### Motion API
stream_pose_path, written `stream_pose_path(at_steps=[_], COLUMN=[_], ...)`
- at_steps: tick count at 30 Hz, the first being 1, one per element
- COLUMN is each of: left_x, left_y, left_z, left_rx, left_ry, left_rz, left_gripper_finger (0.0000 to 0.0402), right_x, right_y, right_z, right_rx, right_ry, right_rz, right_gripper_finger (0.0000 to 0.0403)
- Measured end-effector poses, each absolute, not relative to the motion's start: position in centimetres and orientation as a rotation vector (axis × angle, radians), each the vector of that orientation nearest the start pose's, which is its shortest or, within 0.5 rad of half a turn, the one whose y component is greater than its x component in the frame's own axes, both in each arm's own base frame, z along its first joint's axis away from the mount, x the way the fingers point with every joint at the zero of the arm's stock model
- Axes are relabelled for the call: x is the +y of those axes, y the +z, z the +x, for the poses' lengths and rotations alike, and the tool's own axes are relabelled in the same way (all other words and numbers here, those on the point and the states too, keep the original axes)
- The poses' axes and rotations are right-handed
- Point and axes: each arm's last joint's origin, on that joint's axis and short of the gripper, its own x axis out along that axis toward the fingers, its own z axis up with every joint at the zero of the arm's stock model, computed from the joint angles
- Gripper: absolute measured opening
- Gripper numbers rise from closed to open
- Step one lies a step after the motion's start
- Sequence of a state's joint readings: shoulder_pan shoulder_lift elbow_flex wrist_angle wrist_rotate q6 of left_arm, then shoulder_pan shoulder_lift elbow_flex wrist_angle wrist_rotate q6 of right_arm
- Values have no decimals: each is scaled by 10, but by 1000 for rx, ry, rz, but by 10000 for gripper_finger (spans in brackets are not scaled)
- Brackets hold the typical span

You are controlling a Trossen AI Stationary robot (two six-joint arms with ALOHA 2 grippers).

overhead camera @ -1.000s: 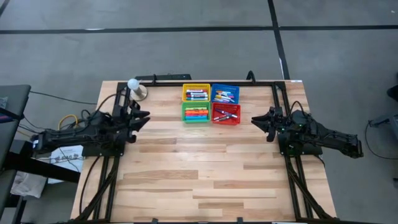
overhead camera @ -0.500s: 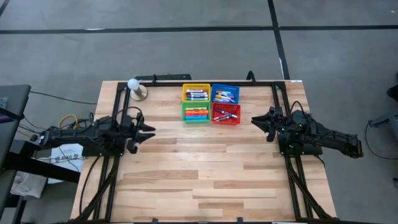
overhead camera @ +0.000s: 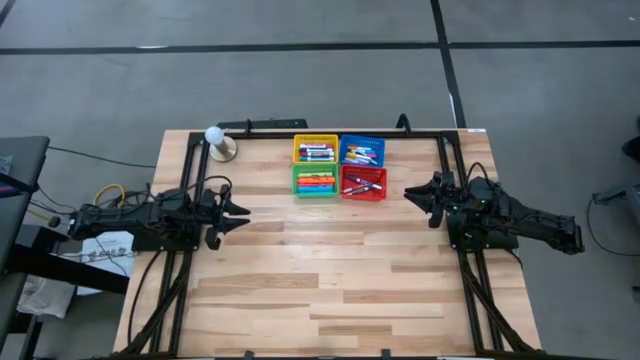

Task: Pick & Place Markers
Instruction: Return to Home Position

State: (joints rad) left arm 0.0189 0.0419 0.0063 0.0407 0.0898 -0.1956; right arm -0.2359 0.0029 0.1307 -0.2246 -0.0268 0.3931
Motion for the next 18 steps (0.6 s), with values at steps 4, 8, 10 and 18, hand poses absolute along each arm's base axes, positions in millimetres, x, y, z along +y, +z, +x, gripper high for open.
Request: stream_pose_path(at_steps=[4, 8, 10, 18], left_x=[-1, -1, -1, -1], left_y=[164, 162, 161, 157], left_z=[102, 104, 105, 107], left_rx=[30, 54, 68, 111], left_ry=[-68, -66, -64, -60], left_rz=[-197, -198, -199, -201], left_gripper_finger=[117, 117, 117, 117], right_x=[-20, -20, -20, -20], right_y=[186, 186, 186, 186], right_z=[85, 85, 85, 85], right_rx=[54, 54, 54, 54], right_ry=[-226, -226, -226, -226], right_rz=[404, 404, 404, 404], right_gripper_finger=[86, 86, 86, 86])
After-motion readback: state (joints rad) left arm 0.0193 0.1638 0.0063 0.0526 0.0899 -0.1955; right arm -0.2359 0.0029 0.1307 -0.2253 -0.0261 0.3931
